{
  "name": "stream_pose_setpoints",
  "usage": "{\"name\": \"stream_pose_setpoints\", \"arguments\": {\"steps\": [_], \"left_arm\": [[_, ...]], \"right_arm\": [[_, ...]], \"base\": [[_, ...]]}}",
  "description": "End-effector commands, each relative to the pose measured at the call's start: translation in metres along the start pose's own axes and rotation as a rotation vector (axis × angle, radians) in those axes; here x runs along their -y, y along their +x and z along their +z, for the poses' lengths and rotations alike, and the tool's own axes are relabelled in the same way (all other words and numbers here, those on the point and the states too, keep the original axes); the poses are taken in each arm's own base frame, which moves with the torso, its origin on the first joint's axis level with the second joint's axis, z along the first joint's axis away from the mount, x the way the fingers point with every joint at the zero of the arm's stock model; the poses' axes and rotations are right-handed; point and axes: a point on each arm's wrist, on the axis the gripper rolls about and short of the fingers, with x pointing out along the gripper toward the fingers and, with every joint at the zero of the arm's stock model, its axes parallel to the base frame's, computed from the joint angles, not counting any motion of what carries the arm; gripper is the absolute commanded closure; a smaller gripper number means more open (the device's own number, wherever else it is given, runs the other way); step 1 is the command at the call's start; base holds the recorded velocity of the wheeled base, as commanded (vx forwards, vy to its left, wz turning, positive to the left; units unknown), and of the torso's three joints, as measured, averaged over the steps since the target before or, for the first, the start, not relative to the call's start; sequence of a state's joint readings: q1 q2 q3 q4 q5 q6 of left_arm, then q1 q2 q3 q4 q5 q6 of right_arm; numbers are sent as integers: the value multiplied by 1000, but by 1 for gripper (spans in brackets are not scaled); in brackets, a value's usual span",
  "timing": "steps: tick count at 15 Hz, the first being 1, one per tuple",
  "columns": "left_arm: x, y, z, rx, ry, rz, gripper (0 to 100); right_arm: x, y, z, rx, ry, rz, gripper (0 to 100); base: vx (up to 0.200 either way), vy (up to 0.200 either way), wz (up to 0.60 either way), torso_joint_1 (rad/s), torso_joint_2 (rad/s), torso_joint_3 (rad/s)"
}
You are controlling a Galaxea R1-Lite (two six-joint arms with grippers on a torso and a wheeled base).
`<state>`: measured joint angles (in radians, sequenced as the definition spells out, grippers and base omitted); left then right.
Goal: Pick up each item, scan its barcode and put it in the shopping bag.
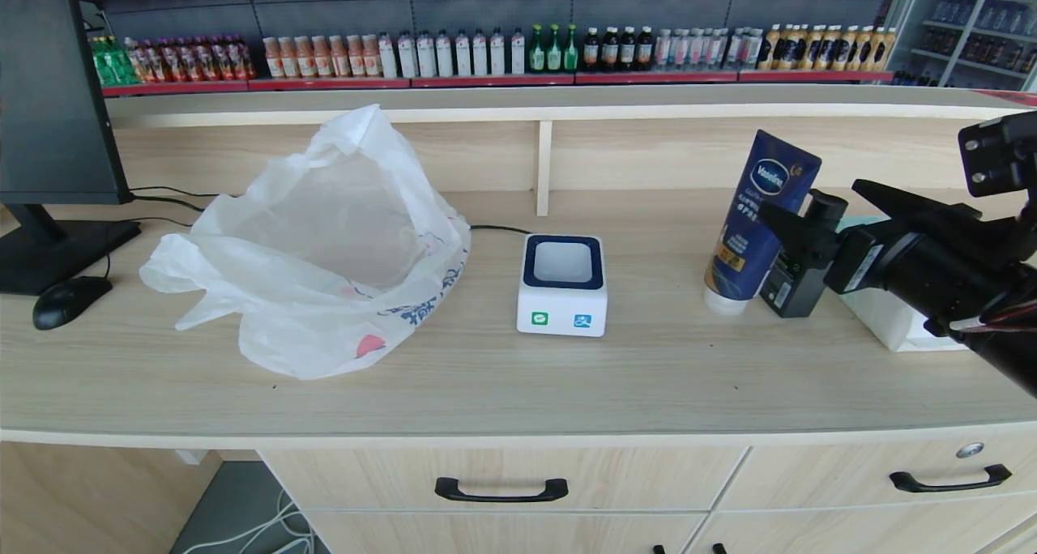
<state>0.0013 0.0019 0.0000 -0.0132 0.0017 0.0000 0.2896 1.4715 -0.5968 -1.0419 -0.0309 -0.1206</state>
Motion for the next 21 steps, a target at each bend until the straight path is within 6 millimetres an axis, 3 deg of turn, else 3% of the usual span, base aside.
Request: {"name": "stream_pose_setpoints", "arguments": {"steps": [1,14,21], "left_arm": [[0,0,0,1,0,0,0],[0,0,0,1,3,0,0],[0,0,0,1,5,0,0]], "right_arm": [[1,-1,-2,-8,0,-3,0],[15,5,1,7,20,-56,0],[2,10,2,16,30,19,0]], "base": [[0,0,0,0,0,0],[0,0,0,0,0,0],[0,0,0,0,0,0]]}}
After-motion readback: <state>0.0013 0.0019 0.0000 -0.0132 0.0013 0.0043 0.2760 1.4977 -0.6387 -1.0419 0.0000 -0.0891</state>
